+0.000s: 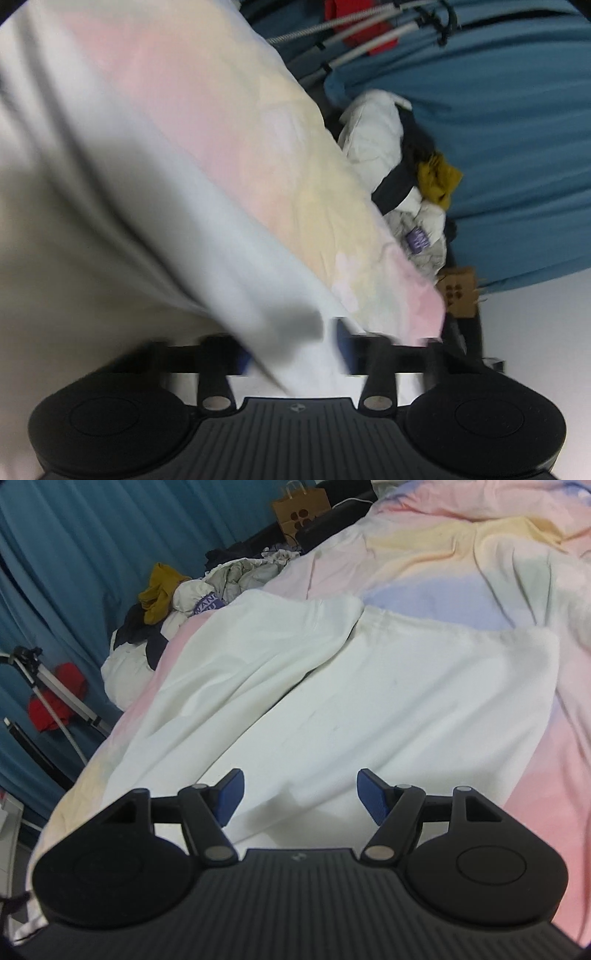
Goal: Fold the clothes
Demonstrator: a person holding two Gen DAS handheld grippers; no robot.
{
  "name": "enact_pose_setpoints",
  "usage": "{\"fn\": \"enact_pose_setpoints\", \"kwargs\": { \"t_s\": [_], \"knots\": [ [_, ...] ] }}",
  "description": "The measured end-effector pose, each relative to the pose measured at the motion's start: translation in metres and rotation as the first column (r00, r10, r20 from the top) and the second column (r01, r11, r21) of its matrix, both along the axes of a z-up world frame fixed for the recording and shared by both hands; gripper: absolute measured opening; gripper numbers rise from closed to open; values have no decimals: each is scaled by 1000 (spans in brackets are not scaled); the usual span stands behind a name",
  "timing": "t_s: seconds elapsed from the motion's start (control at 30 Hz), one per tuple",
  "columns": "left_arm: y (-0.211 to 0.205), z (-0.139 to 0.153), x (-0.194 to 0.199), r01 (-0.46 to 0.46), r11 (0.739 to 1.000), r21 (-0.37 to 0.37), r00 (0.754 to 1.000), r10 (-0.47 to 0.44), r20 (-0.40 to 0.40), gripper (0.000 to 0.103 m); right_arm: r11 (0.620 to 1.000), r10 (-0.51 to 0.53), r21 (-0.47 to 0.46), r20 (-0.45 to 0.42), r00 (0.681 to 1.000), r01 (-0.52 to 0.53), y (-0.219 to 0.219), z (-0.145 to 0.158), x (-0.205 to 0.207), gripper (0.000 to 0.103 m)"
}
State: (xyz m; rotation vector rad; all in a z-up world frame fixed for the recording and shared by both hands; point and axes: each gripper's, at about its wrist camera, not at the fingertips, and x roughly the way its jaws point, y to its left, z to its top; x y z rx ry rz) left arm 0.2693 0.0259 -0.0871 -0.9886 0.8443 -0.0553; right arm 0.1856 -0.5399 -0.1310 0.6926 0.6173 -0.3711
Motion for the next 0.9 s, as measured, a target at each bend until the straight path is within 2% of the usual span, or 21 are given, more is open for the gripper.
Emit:
{"fn": "enact_pose_setpoints", "kwargs": {
  "t_s": [0.03,0.2,0.3,0.37,0.43,0.5,0.57,0.63,0.73,0.77,0.8,0.83,0.87,0.9],
  "knots": [
    [-5,0,7,-2,1000,16,1000,2,0,13,1000,1,-6,-3,1000,-1,1,-1,2,70],
    [12,7,19,-19,1000,-7,999,19,26,14,1000,-21,-17,35,999,22,2,-4,13,71],
    [22,11,26,-29,999,-20,999,30,41,14,999,-1,35,104,995,-3,-4,-9,32,71],
    [29,6,29,-32,999,-43,999,34,40,13,994,-4,106,126,992,-9,-14,-17,51,71],
    [36,-6,28,-36,996,-81,998,39,41,13,985,-8,173,116,993,-13,-27,-28,75,71],
    [40,-13,27,-32,993,-109,998,39,55,14,980,-4,199,102,995,-16,-43,-38,99,69],
    [44,-18,24,-22,992,-127,997,31,74,17,979,6,199,124,992,-31,-60,-45,114,69],
    [42,-22,28,-20,990,-140,998,29,64,18,981,-35,195,139,990,7,-77,-51,124,69],
    [36,-22,31,-4,987,-158,996,18,91,34,976,-113,206,175,978,76,-96,-54,132,69],
    [32,-22,31,5,990,-142,995,9,97,34,976,-133,193,175,976,98,-101,-54,135,56],
    [30,-21,31,22,992,-125,995,-9,102,34,980,-146,156,160,976,121,-104,-51,138,35],
    [29,-20,30,38,993,-109,994,-26,106,34,983,-159,118,145,977,142,-108,-49,141,23],
    [29,-20,30,43,993,-106,994,-31,109,25,984,-165,93,130,978,154,-111,-47,144,9],
    [29,-21,29,48,993,-104,993,-36,111,16,984,-165,84,121,979,156,-115,-43,145,7]
  ]
}}
